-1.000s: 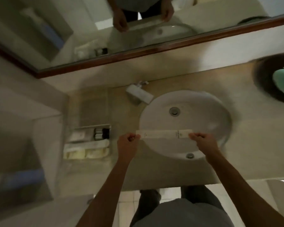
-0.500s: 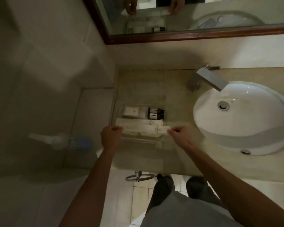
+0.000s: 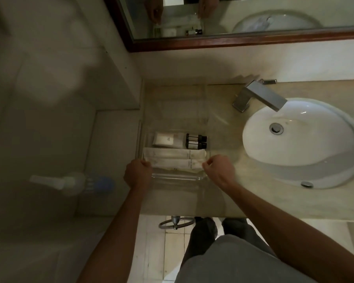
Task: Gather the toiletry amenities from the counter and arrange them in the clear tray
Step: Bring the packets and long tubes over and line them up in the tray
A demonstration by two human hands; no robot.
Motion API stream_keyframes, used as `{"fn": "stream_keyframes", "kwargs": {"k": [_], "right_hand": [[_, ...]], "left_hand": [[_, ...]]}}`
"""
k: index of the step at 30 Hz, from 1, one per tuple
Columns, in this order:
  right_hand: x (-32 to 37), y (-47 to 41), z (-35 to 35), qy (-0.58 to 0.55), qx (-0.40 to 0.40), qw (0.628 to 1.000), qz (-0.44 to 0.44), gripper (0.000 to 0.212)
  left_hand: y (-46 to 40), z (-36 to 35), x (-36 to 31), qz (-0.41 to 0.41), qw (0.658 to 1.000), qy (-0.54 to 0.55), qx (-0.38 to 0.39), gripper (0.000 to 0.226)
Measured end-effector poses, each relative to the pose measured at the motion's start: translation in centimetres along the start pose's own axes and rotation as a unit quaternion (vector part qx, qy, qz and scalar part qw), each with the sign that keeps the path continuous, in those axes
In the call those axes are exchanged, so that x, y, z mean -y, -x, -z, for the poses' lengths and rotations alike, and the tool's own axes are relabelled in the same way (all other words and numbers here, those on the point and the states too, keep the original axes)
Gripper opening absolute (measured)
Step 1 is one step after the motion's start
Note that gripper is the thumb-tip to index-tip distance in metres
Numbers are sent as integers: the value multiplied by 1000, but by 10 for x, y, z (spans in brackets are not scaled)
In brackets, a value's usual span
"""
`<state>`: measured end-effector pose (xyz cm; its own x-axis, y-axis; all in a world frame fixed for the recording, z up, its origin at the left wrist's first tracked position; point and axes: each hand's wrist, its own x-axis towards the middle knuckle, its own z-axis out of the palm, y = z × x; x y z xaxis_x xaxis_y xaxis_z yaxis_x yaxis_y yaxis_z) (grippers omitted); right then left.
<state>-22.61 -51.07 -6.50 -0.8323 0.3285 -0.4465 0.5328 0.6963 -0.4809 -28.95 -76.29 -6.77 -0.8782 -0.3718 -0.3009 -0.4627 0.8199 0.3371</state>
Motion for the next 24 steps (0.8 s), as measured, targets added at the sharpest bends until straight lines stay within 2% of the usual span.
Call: {"fn": "stream_keyframes", "kwargs": {"k": [11,15,20,22,24], "right_hand": [[-1,9,-8,-14,4,1000,3,18],[0,13,-8,-29,-26,999,-4,20],[-11,22,-6,-35,-94,995,-22,33],[-14,29,-8,-47,-87,995,-33,38],[-17,32,-11,-65,-65,995,-30,37]], "left_hand": [[-5,10,2,-33,998,-46,-3,23],[-4,18,4,-37,999,-4,-18,19],[10,22,20,-33,995,70,-55,27],[16,17,28,-16,996,81,-46,29],[21,10,34,-2,994,108,-20,20]]}}
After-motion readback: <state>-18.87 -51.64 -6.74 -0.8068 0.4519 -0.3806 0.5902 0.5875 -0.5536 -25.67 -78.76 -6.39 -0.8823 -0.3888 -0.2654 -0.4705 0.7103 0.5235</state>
